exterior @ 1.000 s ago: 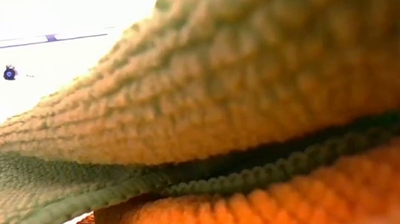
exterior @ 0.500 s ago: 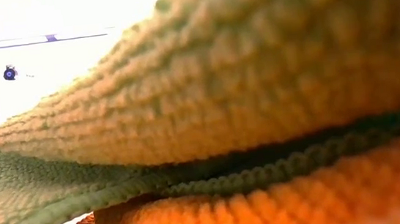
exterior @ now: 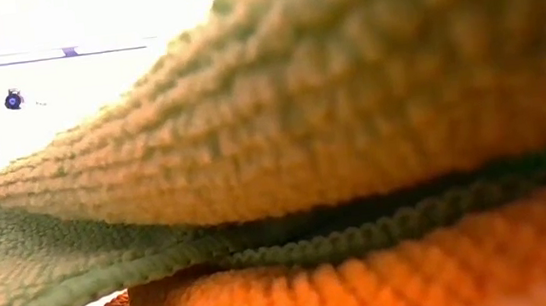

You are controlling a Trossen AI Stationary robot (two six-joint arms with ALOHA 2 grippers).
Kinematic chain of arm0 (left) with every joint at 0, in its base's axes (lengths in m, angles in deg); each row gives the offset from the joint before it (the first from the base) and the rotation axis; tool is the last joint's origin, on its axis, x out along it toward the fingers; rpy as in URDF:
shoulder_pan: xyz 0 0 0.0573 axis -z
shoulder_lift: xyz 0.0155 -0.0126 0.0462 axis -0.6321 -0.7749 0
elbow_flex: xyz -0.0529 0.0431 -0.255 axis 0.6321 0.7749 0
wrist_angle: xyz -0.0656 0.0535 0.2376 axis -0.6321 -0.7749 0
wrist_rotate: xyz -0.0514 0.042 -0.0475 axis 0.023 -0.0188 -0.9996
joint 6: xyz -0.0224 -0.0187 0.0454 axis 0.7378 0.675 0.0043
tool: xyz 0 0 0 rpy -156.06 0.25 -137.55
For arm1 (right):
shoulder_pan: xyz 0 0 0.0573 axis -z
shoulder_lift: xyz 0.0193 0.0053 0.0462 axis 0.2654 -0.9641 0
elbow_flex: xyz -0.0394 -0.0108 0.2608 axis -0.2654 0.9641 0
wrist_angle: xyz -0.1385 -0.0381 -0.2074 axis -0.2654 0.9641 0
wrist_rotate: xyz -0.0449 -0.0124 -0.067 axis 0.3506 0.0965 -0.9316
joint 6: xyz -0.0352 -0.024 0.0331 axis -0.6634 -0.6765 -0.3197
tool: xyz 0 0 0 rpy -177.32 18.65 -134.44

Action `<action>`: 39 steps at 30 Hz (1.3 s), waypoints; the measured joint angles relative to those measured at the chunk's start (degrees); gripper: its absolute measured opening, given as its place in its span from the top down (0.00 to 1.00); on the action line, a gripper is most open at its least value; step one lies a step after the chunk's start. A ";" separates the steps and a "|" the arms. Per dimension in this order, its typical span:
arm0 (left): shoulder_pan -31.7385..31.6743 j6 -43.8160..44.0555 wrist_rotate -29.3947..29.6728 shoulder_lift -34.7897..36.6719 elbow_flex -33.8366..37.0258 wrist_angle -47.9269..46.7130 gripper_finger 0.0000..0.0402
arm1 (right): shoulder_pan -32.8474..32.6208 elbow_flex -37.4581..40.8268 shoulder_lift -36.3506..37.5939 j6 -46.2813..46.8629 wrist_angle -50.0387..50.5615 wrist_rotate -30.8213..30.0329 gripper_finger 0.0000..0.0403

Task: Sort microfiber towel by color & place in baskets
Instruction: Put the green microfiber cloth into the right transparent bin

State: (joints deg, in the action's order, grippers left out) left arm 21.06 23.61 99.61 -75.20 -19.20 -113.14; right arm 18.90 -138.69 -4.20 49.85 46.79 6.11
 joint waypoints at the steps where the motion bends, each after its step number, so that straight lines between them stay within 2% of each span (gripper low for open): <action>1: 0.00 0.34 -0.01 -0.11 0.00 -0.05 0.54 | 0.00 0.00 0.00 -0.01 0.00 0.00 0.81; 8: 0.00 4.07 -0.42 -0.20 -0.03 0.90 0.54 | 0.00 0.00 0.00 0.33 -0.02 -0.15 0.79; 22: -0.02 3.71 -0.44 -0.20 -0.07 0.88 0.54 | 0.00 0.00 0.02 2.88 -0.02 0.37 0.81; 26: -2.34 3.71 -0.48 -0.18 -0.07 0.86 0.54 | 0.00 0.00 0.01 3.04 -0.02 0.42 0.80; 31: -10.06 3.70 -0.50 -0.07 -0.07 0.87 0.54 | 0.00 0.00 0.01 3.04 -0.02 0.42 0.78; 39: -33.66 3.70 -0.50 -0.05 -0.06 0.87 0.54 | 0.00 0.00 0.02 2.86 -0.02 0.31 0.80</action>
State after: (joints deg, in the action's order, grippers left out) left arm -12.59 27.32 99.11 -75.25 -19.26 -112.27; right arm 18.90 -138.69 -4.18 52.70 46.77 6.42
